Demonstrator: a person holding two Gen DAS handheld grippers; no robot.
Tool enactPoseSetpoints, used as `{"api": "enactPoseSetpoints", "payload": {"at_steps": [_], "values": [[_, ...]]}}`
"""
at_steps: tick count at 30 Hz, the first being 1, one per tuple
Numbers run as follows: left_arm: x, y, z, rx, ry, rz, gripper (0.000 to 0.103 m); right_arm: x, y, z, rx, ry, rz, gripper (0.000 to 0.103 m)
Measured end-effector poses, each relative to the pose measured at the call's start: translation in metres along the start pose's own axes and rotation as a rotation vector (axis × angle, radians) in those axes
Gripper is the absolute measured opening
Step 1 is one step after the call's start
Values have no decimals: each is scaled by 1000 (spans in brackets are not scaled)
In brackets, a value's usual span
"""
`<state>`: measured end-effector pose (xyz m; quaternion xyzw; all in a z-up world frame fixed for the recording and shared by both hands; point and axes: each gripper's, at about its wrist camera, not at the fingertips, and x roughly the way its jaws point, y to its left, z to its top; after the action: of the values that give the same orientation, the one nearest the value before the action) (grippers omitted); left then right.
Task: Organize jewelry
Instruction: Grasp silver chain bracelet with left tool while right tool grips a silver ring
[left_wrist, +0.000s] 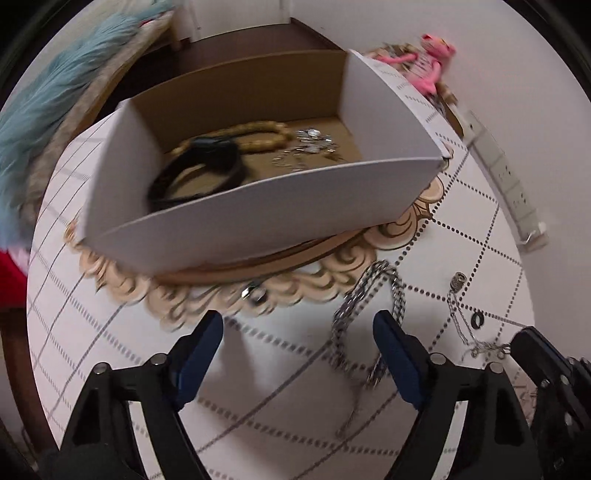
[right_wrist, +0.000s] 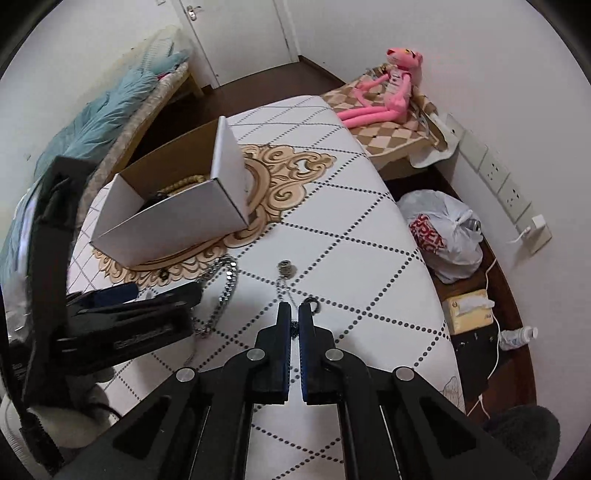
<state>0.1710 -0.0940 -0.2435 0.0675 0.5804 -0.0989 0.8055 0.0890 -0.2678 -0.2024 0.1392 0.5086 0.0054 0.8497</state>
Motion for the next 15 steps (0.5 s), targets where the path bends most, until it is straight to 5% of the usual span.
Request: {"api": "enactPoseSetpoints", "payload": {"at_steps": [3, 7, 15], "values": [[1, -13, 6, 70, -40, -18, 56, 3, -5, 1, 18, 3, -3, 4], [-2, -22, 10, 115, -51, -56, 6, 5, -11, 4, 38, 4, -7, 4], [-25, 8, -6, -20, -82, -141, 6, -13, -11, 15, 58, -33, 48, 4]]}}
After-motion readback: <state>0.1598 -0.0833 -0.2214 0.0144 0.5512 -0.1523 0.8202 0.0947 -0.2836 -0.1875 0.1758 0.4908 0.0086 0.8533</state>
